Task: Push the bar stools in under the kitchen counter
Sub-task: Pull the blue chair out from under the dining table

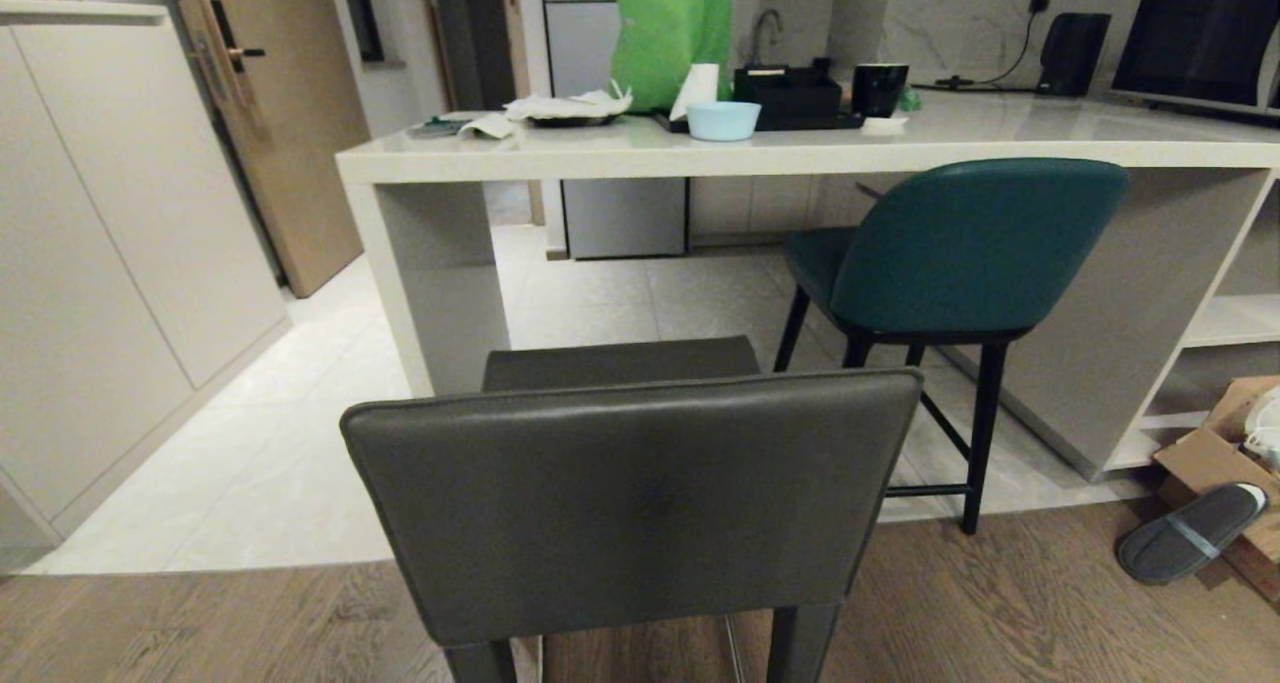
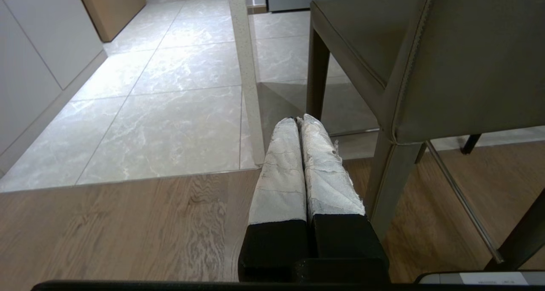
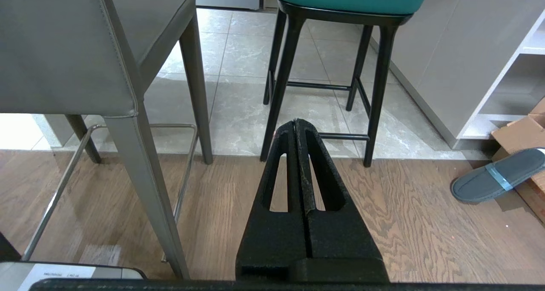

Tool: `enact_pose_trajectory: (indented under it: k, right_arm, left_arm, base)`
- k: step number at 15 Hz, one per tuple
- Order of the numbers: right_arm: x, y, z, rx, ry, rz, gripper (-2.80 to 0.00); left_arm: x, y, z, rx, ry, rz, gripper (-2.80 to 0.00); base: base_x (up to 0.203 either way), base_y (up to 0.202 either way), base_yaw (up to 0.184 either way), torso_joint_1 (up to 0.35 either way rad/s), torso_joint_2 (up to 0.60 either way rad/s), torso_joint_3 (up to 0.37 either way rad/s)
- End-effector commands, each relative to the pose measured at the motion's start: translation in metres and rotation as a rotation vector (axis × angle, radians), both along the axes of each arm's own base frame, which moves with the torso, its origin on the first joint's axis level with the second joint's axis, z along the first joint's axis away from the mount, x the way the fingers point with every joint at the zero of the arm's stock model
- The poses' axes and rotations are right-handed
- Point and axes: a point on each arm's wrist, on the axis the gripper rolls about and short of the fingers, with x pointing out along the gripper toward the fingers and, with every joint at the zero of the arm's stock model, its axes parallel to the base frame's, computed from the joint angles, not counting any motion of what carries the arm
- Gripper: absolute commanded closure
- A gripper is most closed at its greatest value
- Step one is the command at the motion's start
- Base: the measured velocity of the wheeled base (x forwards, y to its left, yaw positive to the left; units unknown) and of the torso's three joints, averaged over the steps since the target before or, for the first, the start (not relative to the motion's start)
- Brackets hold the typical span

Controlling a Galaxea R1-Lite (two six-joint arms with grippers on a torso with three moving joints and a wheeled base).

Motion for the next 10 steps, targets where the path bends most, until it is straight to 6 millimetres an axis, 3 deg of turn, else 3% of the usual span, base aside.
enact_pose_trajectory:
  k: [1, 10]
  right_arm:
    - [0.0, 0.0, -0.0001, -0.002, 0.0, 0.001, 0.0]
    - [0.0001, 0.0, -0.0001, 0.011, -0.001, -0.001, 0.0]
  left_arm:
    - [0.0003, 0.0, -0.0007, 0.001, 0.004, 0.0, 0.0]
    - [0.0004, 0.0007, -0.0009, -0.021, 0.007, 0.031, 0.0]
  base:
    - [0.0, 0.0, 0.0, 0.0, 0.0, 0.0]
    - [0.0, 0.0, 0.0, 0.0, 0.0, 0.0]
